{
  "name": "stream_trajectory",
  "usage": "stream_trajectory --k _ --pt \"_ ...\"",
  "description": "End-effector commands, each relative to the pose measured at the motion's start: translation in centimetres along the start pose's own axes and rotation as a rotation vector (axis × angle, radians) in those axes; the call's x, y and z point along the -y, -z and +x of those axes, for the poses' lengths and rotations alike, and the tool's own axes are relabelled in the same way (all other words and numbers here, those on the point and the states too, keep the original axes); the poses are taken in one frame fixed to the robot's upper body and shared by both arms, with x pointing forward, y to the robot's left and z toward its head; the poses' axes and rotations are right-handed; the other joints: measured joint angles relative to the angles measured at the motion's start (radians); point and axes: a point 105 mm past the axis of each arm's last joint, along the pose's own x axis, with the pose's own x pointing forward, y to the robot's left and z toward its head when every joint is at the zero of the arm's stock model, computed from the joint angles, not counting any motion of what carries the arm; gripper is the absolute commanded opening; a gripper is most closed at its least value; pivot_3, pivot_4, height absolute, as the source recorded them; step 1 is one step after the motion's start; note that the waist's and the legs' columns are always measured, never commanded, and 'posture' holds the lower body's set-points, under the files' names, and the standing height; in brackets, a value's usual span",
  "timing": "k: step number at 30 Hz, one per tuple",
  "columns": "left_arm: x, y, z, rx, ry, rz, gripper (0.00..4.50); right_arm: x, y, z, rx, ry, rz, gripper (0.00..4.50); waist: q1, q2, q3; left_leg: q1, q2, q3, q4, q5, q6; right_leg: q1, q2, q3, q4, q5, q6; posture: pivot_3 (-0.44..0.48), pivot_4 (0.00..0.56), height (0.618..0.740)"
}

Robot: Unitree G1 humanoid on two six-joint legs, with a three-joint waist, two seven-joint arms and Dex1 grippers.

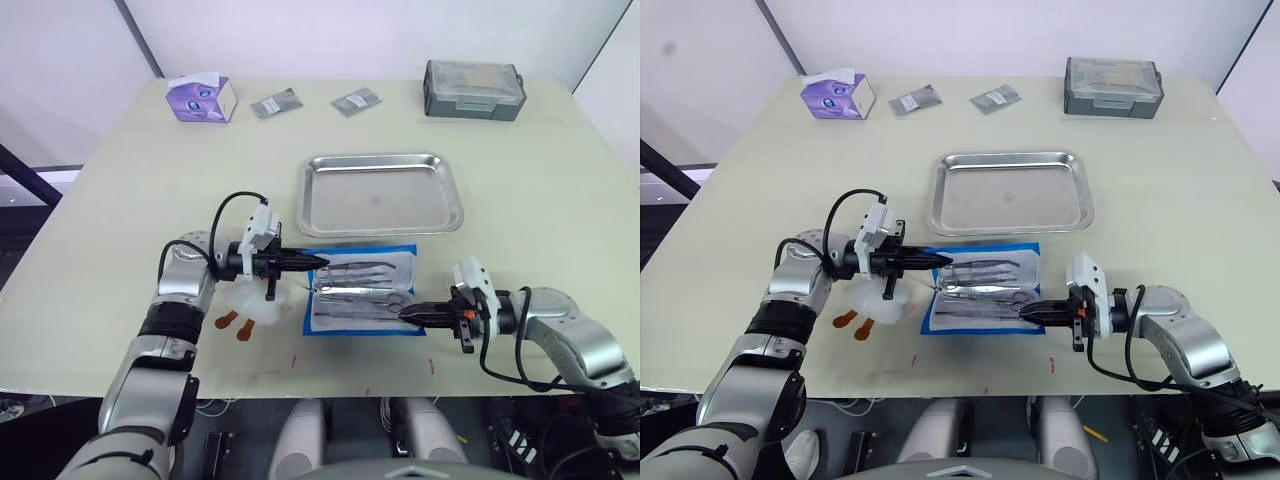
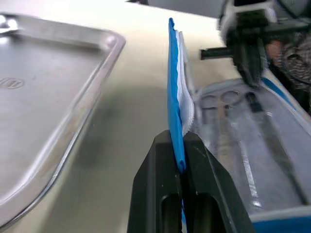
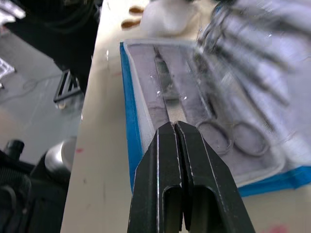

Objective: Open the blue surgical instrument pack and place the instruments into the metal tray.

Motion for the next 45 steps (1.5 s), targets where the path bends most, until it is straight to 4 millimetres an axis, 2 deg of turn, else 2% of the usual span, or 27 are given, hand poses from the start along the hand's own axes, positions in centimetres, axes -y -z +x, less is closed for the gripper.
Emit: stream_trajectory --k 1,9,18,21,23,25,42,45 --pt "-0.6 2.0 0.9 -0.106 -0.035 -0.050 0.00 -0.4 1.2 0.2 -0.036 -0.001 -0.030 0.02 0.001 0.000 0.000 0.000 0.000 0.000 0.000 0.000 0.000 0.000 0.000 0.000 0.000 0.000 0.000 0.000 0.150 0.734" --pt "-1.8 3.5 2.1 -0.169 -0.098 -0.089 0.00 -0.3 2.1 0.4 -0.045 0.018 -0.033 0.02 0.000 0.000 -0.001 0.000 0.000 0.001 0.000 0.000 0.000 0.000 0.000 -0.001 0.000 0.000 0.000 0.000 0.150 0.734" --pt "-1.8 2.5 2.3 -0.104 -0.079 -0.112 0.00 -0.3 2.1 0.4 -0.033 0.026 -0.032 0.02 0.004 -0.001 -0.001 0.000 -0.001 0.000 0.000 0.000 0.000 0.001 0.000 -0.001 0.000 0.000 0.000 0.000 0.150 0.734" --pt "-1.6 2.1 2.2 -0.084 -0.063 -0.098 0.81 -0.3 2.0 0.3 -0.026 0.028 -0.035 0.00 0.004 -0.001 -0.001 0.000 -0.001 0.000 0.001 0.000 0.000 0.001 0.000 -0.001 0.000 0.000 0.000 0.000 0.150 0.734" --pt "-1.7 2.0 2.0 -0.088 -0.071 -0.087 1.90 -0.3 1.8 0.3 -0.022 0.027 -0.040 0.00 0.002 -0.001 -0.001 0.000 -0.001 0.000 0.001 0.000 0.000 0.001 0.000 -0.001 0.000 0.000 0.000 0.000 0.150 0.734" --pt "-1.9 2.1 1.8 -0.095 -0.092 -0.067 2.75 -0.4 1.8 0.2 -0.022 0.025 -0.043 0.00 0.001 -0.001 -0.001 0.000 -0.001 0.000 0.001 0.000 0.000 0.001 0.000 -0.001 0.000 0.000 0.000 0.000 0.150 0.734" --pt "-1.5 1.6 0.6 -0.072 -0.105 -0.051 2.75 -0.5 1.3 0.2 -0.003 0.024 0.003 0.00 -0.004 -0.001 -0.001 0.000 -0.001 -0.001 0.000 0.000 0.000 0.001 0.000 -0.001 0.001 0.000 0.000 0.000 0.150 0.734" --pt "-1.5 1.4 0.3 -0.065 -0.110 -0.046 2.81 -1.0 1.0 0.1 0.006 0.007 0.012 0.89 -0.004 -0.001 -0.001 0.000 -0.001 -0.001 0.000 0.000 0.000 0.001 0.000 -0.001 0.001 0.000 0.000 0.000 0.150 0.734"
